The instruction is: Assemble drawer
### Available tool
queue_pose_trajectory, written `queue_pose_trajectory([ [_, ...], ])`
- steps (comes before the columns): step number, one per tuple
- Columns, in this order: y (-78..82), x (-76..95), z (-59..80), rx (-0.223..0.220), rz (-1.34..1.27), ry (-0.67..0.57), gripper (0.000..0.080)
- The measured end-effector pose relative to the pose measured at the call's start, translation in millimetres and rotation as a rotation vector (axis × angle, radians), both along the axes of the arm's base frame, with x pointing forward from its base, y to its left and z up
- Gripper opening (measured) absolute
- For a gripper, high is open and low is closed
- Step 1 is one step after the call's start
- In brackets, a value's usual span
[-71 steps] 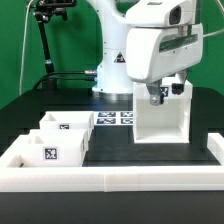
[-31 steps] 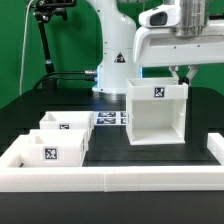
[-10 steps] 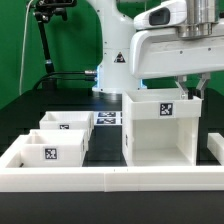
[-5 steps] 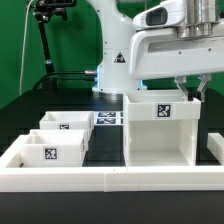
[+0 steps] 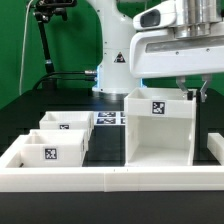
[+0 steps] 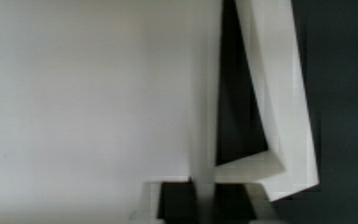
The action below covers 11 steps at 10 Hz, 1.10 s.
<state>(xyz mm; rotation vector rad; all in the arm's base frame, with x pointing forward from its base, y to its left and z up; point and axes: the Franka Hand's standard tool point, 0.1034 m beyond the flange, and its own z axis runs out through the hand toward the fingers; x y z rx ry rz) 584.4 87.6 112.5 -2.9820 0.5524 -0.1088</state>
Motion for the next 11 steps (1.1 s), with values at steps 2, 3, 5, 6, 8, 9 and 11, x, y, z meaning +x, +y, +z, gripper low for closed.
queue_pose_trajectory([
  [2,-9.9,3.3,0.9,0.034,-0.242,0.009,0.0037],
  [3,-9.6,2.8,0.3,0.041,-0.297,0.012,0.0037],
  [5,-6.1,2.6,0.5,0.061,-0.386,0.023,0.0037],
  [6,-4.6,2.5,0.5,0.07,-0.418,0.028,0.0037],
  [8,-0.8,2.0,0.6,0.096,-0.55,0.046,0.0037],
  [9,-0.4,2.1,0.8,0.113,-0.628,0.058,0.0037],
  [11,-8.4,5.9,2.5,0.149,-0.885,0.11,0.0037],
])
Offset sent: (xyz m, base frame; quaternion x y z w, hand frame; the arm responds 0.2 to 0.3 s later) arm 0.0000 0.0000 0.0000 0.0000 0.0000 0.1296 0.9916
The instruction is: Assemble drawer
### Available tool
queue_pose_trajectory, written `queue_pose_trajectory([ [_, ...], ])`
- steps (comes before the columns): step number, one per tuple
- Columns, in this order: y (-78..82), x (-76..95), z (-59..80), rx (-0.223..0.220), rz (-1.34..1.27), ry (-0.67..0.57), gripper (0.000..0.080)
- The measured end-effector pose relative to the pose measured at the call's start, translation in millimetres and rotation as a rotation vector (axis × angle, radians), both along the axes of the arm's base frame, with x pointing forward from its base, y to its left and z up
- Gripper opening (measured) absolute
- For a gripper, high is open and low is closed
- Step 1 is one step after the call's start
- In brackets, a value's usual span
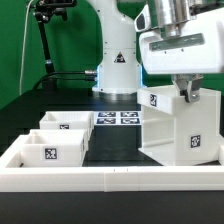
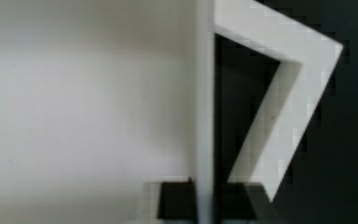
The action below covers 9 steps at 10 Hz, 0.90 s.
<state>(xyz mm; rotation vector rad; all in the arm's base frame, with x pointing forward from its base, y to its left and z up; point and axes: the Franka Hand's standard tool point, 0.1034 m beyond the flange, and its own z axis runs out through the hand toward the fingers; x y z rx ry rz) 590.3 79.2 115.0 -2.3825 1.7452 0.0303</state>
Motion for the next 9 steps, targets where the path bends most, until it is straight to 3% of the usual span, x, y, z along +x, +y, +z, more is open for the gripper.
queue_pose_trajectory([
  [3,3.8,-0.2,-2.1,0.037,-0.195,0.034,0.0037],
  [7,4.5,1.6,-3.0,0.037,-0.192,0.033,0.0037],
  [9,2.9,21.5,-0.2,0.042,-0.195,0.015,0.0037],
])
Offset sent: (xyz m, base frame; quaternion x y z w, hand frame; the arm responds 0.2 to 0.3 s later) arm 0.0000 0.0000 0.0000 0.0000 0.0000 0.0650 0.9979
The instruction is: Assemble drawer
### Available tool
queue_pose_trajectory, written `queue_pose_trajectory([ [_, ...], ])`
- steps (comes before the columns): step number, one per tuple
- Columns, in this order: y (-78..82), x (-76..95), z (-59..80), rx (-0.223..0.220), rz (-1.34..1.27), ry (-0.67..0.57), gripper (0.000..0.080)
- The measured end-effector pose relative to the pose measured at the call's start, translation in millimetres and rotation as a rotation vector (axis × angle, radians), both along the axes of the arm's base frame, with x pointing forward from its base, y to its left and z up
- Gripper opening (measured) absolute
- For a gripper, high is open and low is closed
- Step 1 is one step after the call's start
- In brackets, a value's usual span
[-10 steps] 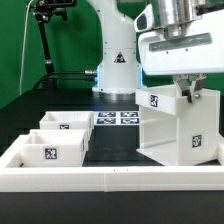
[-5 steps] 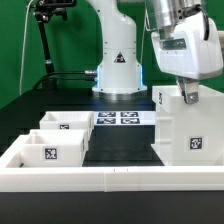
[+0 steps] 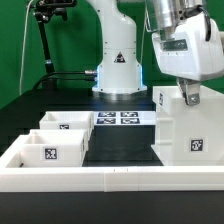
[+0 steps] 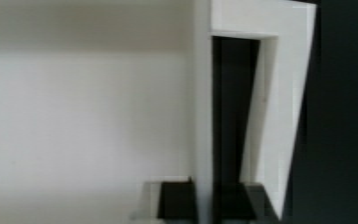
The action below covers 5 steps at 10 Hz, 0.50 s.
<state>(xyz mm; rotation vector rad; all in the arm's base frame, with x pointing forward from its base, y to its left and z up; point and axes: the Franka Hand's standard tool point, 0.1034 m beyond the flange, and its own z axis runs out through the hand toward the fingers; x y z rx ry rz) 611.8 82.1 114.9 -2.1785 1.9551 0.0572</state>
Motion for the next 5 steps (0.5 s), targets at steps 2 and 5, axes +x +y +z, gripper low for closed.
queue_pose_trajectory([
  [2,1.1,17.3,-2.4,0.003,-0.003,-0.015,0.0037],
  [5,-1.7,33.5,-4.7,0.009,-0.013,-0.015,0.0038],
])
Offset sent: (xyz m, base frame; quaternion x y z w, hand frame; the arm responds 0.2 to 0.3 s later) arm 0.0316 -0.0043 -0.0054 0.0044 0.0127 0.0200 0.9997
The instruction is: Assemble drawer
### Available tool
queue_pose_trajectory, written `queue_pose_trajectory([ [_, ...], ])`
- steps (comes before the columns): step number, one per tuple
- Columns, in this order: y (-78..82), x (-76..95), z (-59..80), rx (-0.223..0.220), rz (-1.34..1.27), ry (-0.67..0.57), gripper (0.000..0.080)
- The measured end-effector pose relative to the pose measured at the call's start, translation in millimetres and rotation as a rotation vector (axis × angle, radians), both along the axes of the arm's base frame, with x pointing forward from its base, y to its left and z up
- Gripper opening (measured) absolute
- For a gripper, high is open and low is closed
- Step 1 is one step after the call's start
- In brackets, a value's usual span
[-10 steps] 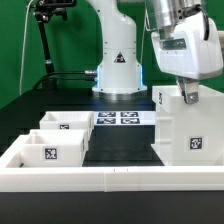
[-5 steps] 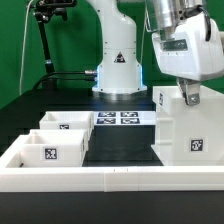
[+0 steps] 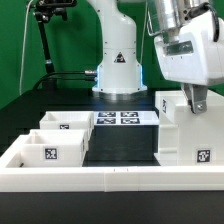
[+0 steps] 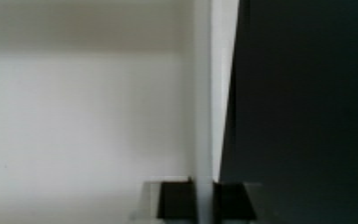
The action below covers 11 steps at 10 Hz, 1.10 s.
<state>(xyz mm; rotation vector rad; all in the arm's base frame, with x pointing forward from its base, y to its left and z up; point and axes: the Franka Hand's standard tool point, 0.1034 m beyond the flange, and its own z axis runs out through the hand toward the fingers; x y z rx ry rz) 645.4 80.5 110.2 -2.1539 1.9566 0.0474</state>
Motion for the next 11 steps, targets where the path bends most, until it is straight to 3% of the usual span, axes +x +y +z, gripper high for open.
queue_pose_trajectory([
  [4,-0.2,0.4,0.0,0.012,0.002,0.037,0.0038],
  [5,0.3,-0.1,-0.5,0.011,0.005,0.037,0.0116],
  [6,0.7,-0.2,-0.7,0.011,0.008,0.037,0.0116],
  [9,1.7,-0.4,-0.9,0.01,0.013,0.036,0.0564],
  [10,2.1,-0.5,-0.9,0.01,0.014,0.036,0.0564],
  [11,2.5,-1.1,-0.6,0.009,0.026,0.034,0.0634],
])
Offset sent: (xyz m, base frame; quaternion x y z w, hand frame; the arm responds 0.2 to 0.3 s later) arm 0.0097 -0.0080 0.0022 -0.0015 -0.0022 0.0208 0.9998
